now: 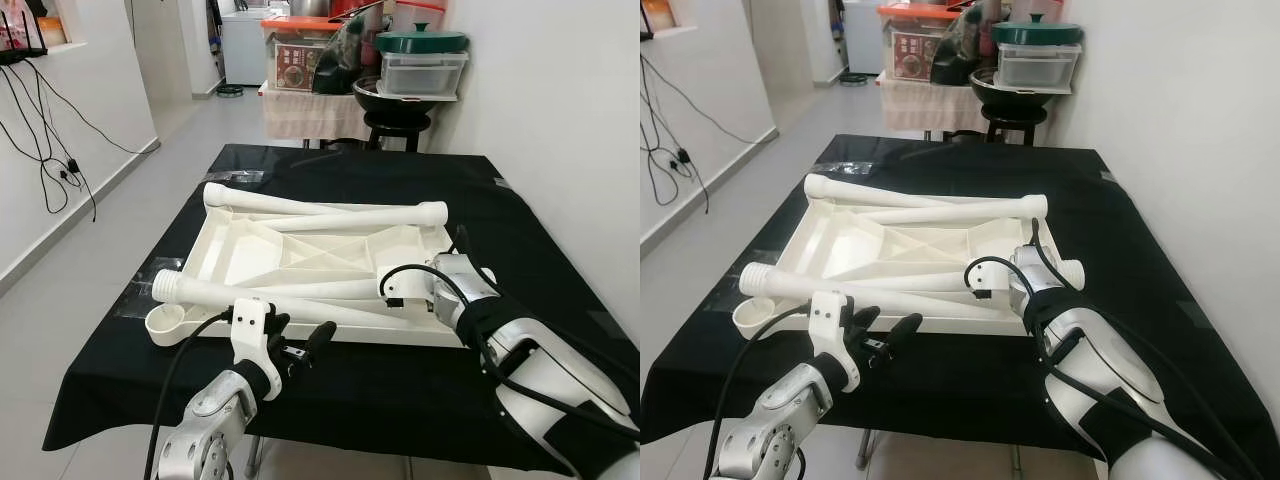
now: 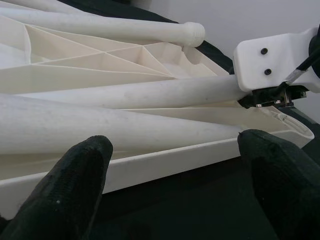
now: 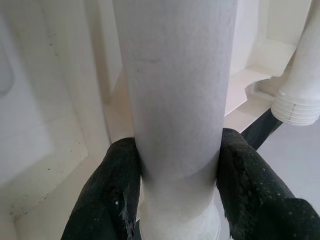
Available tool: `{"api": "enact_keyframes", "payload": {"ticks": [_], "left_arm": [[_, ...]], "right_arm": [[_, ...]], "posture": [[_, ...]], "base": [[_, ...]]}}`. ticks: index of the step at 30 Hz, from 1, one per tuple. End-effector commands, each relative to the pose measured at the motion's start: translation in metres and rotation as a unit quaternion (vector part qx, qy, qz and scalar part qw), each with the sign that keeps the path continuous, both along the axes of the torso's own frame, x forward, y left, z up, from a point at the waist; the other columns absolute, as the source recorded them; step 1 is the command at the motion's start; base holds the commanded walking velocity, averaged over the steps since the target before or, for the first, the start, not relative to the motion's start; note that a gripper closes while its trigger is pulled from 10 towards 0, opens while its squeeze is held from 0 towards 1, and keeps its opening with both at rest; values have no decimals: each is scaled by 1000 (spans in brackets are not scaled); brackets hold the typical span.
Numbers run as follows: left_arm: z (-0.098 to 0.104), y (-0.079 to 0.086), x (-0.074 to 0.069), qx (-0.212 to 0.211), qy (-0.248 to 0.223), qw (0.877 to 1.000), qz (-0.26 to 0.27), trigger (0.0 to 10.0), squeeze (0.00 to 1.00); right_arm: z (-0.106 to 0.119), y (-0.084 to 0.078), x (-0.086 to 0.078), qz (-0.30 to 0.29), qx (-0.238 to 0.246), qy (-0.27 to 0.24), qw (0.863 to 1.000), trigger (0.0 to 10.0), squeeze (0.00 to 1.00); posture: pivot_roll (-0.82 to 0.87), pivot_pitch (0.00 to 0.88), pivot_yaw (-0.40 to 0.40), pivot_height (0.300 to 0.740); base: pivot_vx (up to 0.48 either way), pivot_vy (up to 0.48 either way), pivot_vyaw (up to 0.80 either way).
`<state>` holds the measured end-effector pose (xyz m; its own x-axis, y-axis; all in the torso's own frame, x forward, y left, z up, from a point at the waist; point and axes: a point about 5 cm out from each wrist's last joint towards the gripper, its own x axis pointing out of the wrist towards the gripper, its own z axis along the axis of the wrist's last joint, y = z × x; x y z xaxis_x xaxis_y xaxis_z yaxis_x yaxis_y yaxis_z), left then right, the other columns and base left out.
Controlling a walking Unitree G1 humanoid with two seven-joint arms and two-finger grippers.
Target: Building children table
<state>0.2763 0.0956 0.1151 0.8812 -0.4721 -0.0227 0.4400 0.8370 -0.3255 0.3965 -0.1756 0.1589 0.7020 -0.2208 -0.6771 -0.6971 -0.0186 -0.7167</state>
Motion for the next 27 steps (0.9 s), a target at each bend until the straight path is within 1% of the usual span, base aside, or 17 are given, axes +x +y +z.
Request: {"api": "enact_keyframes", "payload": {"ticks": [1,3,5,7,8,9,10,11,14,15,16,19,22,24,25,26,27], "left_arm": [[2,0,-1,-4,2,1000,1,10000,0],[2,0,-1,-4,2,1000,1,10000,0],[3,1,0,-2,0,1000,1,10000,0],[3,1,0,-2,0,1000,1,10000,0],[3,1,0,-2,-1,1000,1,10000,0],[3,1,0,-2,-1,1000,1,10000,0],[5,1,0,0,-3,1000,0,10000,0],[6,1,1,1,-5,1000,0,10000,0],[7,2,1,3,-7,1000,-1,10000,0],[8,2,1,5,-10,1000,-2,10000,0],[8,2,1,5,-10,1000,-2,10000,0],[13,2,2,7,-20,1000,-5,10000,0],[18,2,3,5,-28,1000,-6,10000,0],[18,2,3,5,-28,1000,-6,10000,0],[23,4,4,5,-39,999,-3,10000,0],[35,7,5,-9,-68,998,-3,10000,1000],[35,7,5,-9,-68,998,-3,10000,1000]], "right_arm": [[-4,-4,-1,-3,10,-8,1000,0,0],[-4,-4,-1,-3,10,-8,1000,0,0],[9,-12,4,-8,19,-39,999,0,0],[9,-12,4,-8,19,-39,999,0,0],[15,-17,5,-11,24,-51,998,353,0],[15,-17,5,-11,24,-51,998,353,0],[23,-24,6,-10,33,-57,998,10000,0],[30,-29,7,-5,46,-59,997,10000,0],[38,-35,7,-3,60,-61,996,10000,0],[46,-40,7,-3,76,-64,995,10000,0],[46,-40,7,-3,76,-64,995,10000,0],[61,-50,6,-6,121,-71,990,10000,0],[66,-53,5,-5,148,-75,986,10000,0],[66,-53,5,-5,148,-75,986,10000,0],[69,-52,5,-2,180,-74,981,10000,0],[74,-47,4,1,234,-76,969,10000,0],[74,-47,4,1,234,-76,969,10000,0]], "posture": [[13,0,-53,740],[13,0,-53,740],[10,0,-51,740],[10,0,-51,740],[9,0,-50,740],[9,0,-50,740],[7,0,-46,740],[6,0,-45,740],[5,0,-43,740],[4,0,-40,740],[4,0,-40,740],[3,0,-36,740],[6,0,-33,740],[6,0,-33,740],[6,0,-32,740],[5,0,-31,740],[5,0,-31,740]], "base": [[0,0,0],[0,0,0],[0,0,0],[0,0,0],[0,0,0],[0,0,0],[0,0,0],[0,0,0],[0,0,0],[0,0,0],[0,0,0],[0,0,0],[0,0,0],[0,0,0],[0,0,0],[0,0,0],[0,0,0]]}}
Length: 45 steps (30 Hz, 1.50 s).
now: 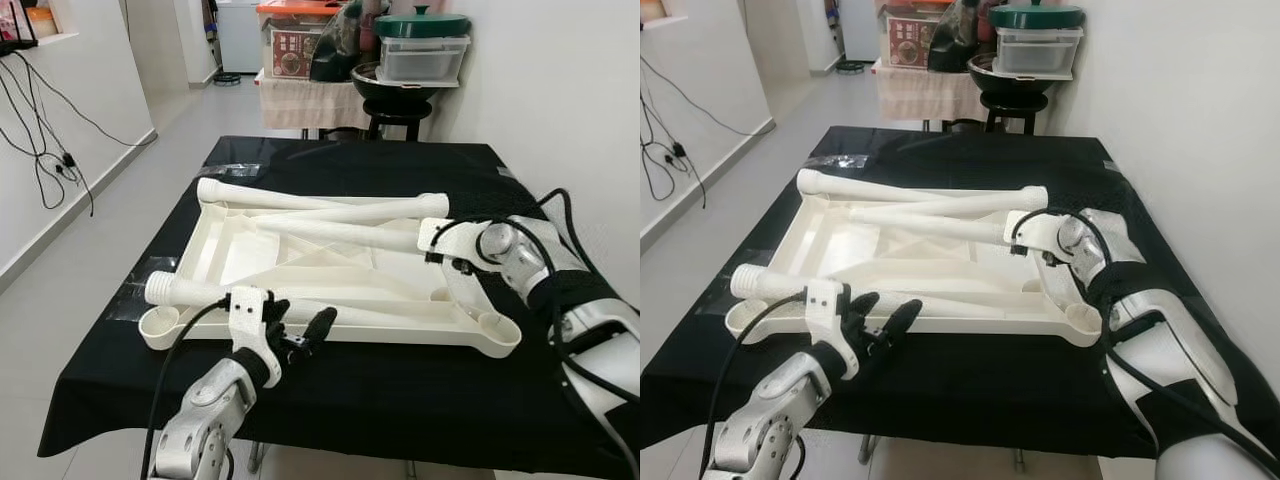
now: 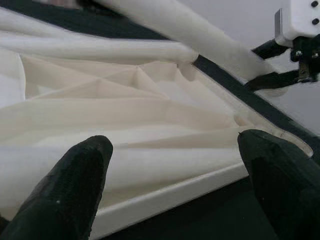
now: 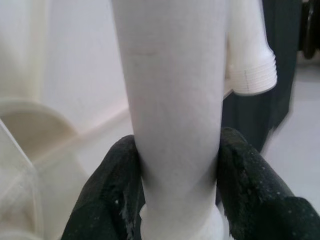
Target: Building children table
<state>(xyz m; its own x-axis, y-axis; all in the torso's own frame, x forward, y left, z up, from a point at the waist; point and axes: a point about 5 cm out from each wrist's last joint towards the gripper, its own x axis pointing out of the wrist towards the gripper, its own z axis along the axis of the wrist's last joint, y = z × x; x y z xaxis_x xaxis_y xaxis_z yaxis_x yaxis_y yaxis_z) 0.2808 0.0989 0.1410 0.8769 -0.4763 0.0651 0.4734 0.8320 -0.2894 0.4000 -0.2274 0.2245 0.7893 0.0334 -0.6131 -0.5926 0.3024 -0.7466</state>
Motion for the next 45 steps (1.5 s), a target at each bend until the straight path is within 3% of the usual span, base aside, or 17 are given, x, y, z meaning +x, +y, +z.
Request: {"api": "enact_keyframes", "payload": {"ticks": [1,2,5,7,10,15,16,19,20,24,25,26,27,36,41,43,45], "left_arm": [[20,7,2,-14,-48,999,0,10000,1000],[20,7,2,-14,-48,999,0,10000,1000],[46,15,8,-44,-96,994,11,10000,1000],[46,15,8,-44,-96,994,11,10000,1000],[75,25,17,-76,-139,987,23,10000,1000],[103,39,34,-83,-175,980,44,10000,1000],[108,41,38,-81,-182,979,43,10000,416],[111,43,40,-79,-186,978,42,10000,416],[115,42,43,-78,-192,978,29,10000,0],[119,41,45,-78,-198,977,20,10000,0],[122,41,47,-81,-201,976,17,7020,0],[122,41,47,-81,-201,976,17,7020,0],[125,41,48,-85,-207,975,16,0,0],[130,35,47,-89,-215,972,-1,0,0],[132,35,46,-89,-223,971,-8,0,0],[141,32,44,-88,-236,967,-36,0,0],[144,30,43,-87,-241,965,-54,0,0]], "right_arm": [[12,11,1,18,85,-14,996,10000,0],[12,11,1,18,85,-14,996,10000,0],[13,26,-1,42,170,-20,984,10000,0],[13,26,-1,42,170,-20,984,10000,0],[6,49,-7,78,244,-16,966,10000,0],[-5,76,-22,143,288,3,947,10000,0],[-9,83,-28,165,292,13,942,10000,0],[-11,88,-32,179,294,19,939,10000,0],[-13,97,-40,203,300,28,932,10000,0],[-12,103,-46,222,304,33,926,10000,0],[-11,106,-48,227,309,33,923,10000,0],[-11,106,-48,227,309,33,923,10000,0],[-10,108,-50,229,312,32,921,10000,0],[-6,111,-48,199,347,6,917,10000,0],[1,117,-45,187,394,-27,900,10000,0],[10,126,-44,203,433,-88,874,10000,0],[11,129,-45,207,449,-96,864,10000,0]], "posture": [[4,0,-30,740],[4,0,-30,740],[6,0,-28,740],[6,0,-28,740],[9,0,-22,740],[2,0,-10,740],[0,0,-7,740],[-3,0,-4,740],[-6,0,3,740],[-7,0,8,740],[-10,0,11,740],[-10,0,11,740],[-12,0,12,740],[-11,0,9,740],[-10,0,4,740],[-6,0,1,740],[-5,0,0,740]], "base": [[0,0,0],[0,0,0],[0,0,0],[0,0,0],[0,0,0],[0,0,0],[0,0,0],[0,0,0],[0,0,0],[0,0,0],[0,0,0],[0,0,0],[0,0,0],[0,0,0],[0,0,0],[0,0,0],[0,0,0]]}}
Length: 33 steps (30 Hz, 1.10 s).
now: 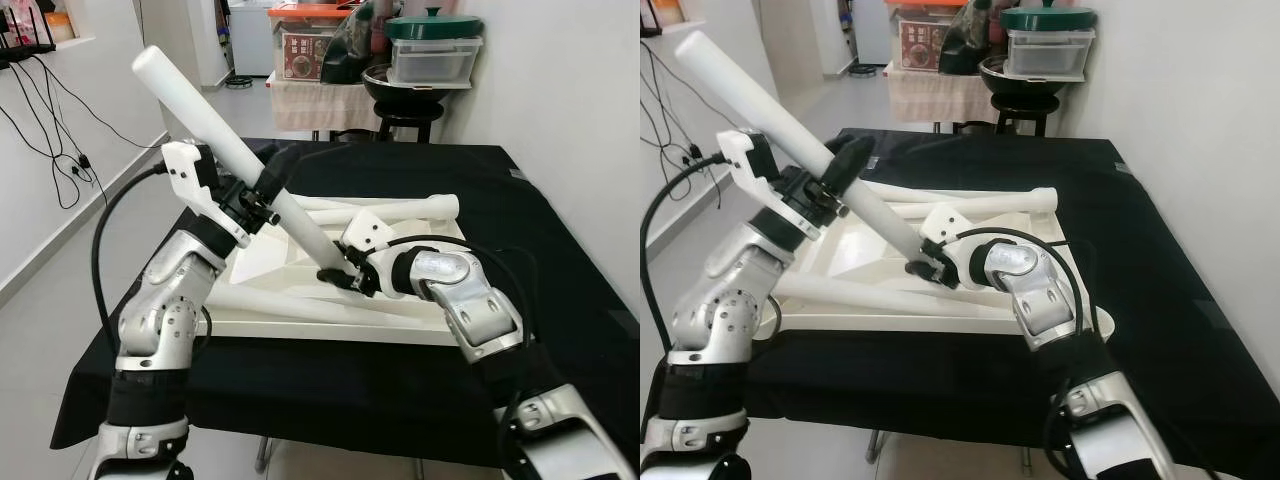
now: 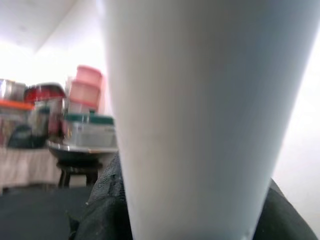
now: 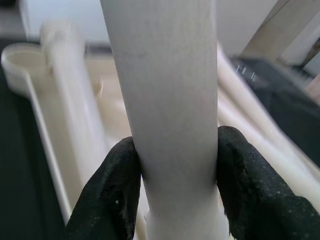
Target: Building children table
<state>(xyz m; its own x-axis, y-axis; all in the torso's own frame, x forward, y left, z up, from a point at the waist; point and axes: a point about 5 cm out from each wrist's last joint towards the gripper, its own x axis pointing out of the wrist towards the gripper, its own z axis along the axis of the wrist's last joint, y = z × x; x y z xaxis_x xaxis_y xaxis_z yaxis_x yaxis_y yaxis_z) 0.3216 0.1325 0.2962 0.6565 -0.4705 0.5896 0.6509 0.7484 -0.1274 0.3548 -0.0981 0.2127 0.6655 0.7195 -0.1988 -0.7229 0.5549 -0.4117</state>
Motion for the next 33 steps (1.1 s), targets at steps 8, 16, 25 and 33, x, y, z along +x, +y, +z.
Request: {"api": "enact_keyframes", "payload": {"ticks": [8,16,25,33], "left_arm": [[8,-29,-6,76,-21,984,-163,0,0],[23,-43,-10,88,-57,970,-218,0,0],[40,-54,-13,69,-88,961,-252,0,0],[45,-54,-12,63,-97,960,-255,0,0]], "right_arm": [[15,39,-17,80,92,-17,992,10000,1000],[6,50,-14,68,65,-1,996,10000,0],[-14,57,-7,19,66,51,996,10000,0],[-17,58,-1,-13,119,57,991,10000,0]], "posture": [[9,0,2,740],[4,0,6,740],[4,0,4,740],[5,0,6,740]], "base": [[0,0,0],[0,0,0],[0,0,0],[0,0,0]]}}
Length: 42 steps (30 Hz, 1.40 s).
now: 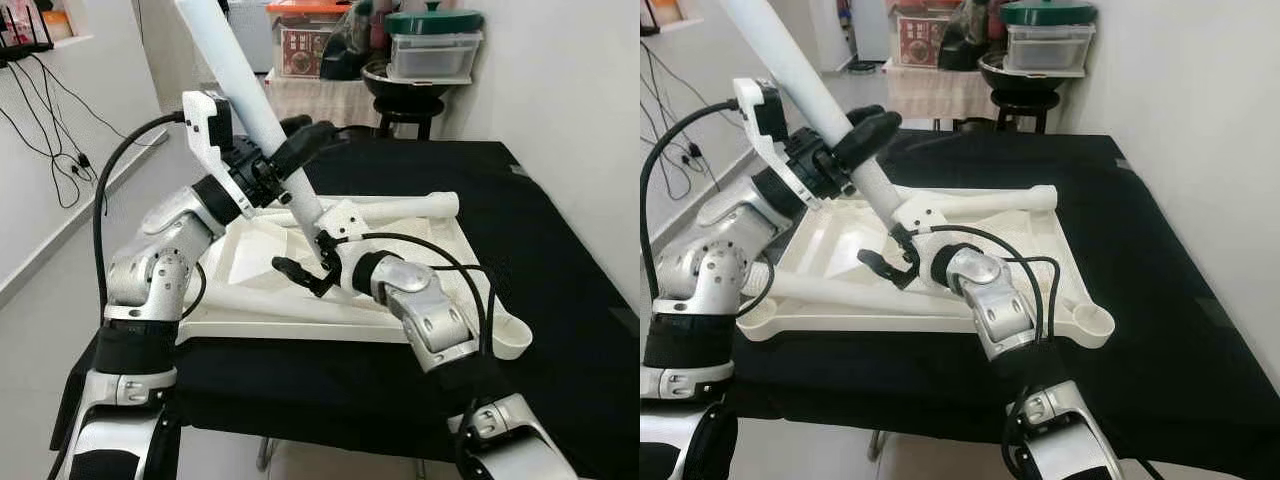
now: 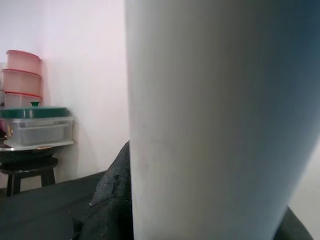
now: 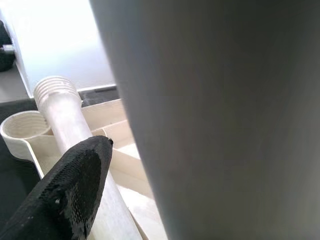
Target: Building children table
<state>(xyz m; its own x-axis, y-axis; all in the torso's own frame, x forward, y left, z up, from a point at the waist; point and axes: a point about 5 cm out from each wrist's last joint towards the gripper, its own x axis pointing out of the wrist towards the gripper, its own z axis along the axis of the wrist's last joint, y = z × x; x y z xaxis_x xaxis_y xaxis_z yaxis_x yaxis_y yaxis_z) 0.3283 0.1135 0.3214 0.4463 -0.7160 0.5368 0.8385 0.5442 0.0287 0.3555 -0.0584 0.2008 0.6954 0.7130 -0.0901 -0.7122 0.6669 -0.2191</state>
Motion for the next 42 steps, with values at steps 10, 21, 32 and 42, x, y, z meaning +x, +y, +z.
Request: {"api": "enact_keyframes", "payload": {"ticks": [10,21,32,42], "left_arm": [[24,-35,-15,-42,-46,991,-116,0,0],[19,-19,1,-76,-15,996,-35,10000,1000],[-14,38,6,-127,52,988,66,10000,1000],[-29,95,6,-178,77,960,199,10000,1000]], "right_arm": [[2,20,0,12,68,-14,998,0,0],[7,3,10,-37,93,-32,994,0,0],[17,-40,23,-131,171,-33,976,0,0],[21,-78,33,-227,251,-18,941,6471,0]], "posture": [[3,0,8,740],[-4,0,8,740],[-19,0,9,740],[-14,0,2,740]], "base": [[0,0,0],[0,0,0],[0,0,0],[0,0,0]]}}
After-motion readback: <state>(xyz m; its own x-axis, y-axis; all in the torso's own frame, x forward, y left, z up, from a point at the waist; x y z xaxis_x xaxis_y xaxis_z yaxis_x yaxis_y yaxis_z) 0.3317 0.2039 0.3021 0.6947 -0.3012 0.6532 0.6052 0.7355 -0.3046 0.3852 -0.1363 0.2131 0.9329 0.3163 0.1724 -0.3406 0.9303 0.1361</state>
